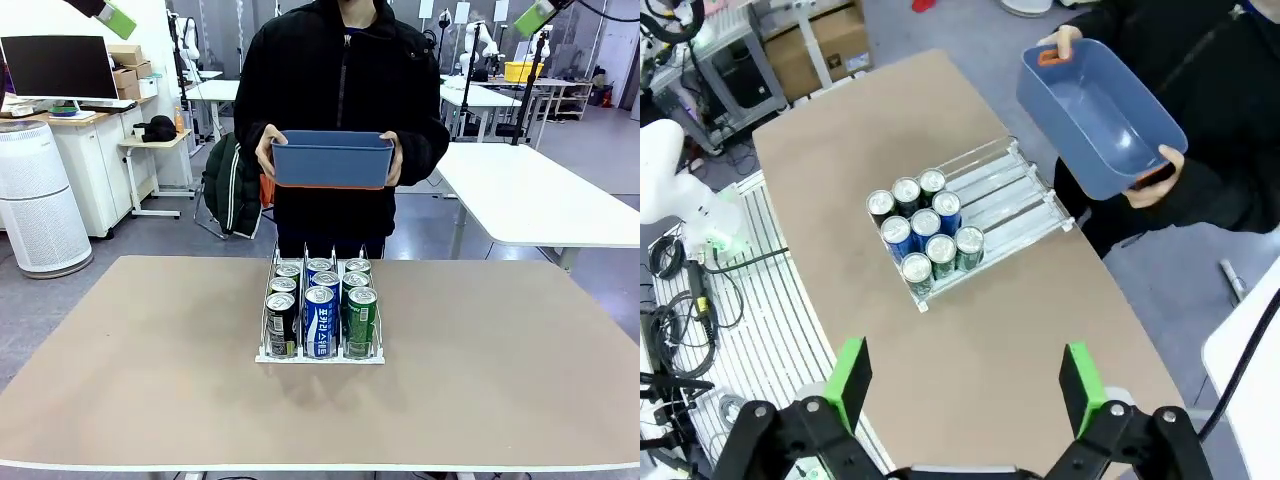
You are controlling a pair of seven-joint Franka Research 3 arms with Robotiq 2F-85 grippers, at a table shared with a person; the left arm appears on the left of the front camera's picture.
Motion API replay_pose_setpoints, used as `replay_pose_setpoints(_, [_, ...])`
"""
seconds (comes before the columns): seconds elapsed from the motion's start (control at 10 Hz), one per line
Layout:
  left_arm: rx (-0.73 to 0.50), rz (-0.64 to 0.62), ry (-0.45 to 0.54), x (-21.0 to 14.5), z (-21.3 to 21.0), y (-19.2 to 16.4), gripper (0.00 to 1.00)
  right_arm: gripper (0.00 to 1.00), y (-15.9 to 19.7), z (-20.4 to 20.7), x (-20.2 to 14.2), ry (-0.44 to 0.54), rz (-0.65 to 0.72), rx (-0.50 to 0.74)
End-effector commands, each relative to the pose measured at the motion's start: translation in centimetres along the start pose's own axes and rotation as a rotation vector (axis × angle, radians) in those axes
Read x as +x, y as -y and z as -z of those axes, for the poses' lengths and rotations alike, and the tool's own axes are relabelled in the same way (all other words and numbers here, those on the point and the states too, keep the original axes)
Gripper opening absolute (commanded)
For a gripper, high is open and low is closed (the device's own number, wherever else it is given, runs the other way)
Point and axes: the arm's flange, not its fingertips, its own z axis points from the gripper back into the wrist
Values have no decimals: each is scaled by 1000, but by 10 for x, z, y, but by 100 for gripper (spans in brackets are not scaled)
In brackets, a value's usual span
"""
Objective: Fill the beverage cans into the dispenser.
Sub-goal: Place the picked Sprite in the line of the Automatic Can Dispenser with the same cans.
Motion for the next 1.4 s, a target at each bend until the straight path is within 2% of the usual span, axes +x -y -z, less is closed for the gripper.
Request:
replay_pose_setpoints(0.0, [-14, -1, 2, -2, 1, 0, 100, 100, -4, 2, -6, 4, 42, -58])
replay_pose_setpoints(0.2, [-14, -1, 2, -2, 1, 0, 100, 100, 1, 5, -7, 8, 51, -96])
replay_pose_setpoints(0.3, [-14, -1, 2, -2, 1, 0, 100, 100, 1, 15, -7, -31, 32, -91])
replay_pose_setpoints(0.4, [-14, -1, 2, -2, 1, 0, 100, 100, 3, -5, -3, 12, 30, -60])
replay_pose_setpoints(1.3, [-14, -1, 2, -2, 1, 0, 100, 100, 3, -5, -3, 12, 30, -60])
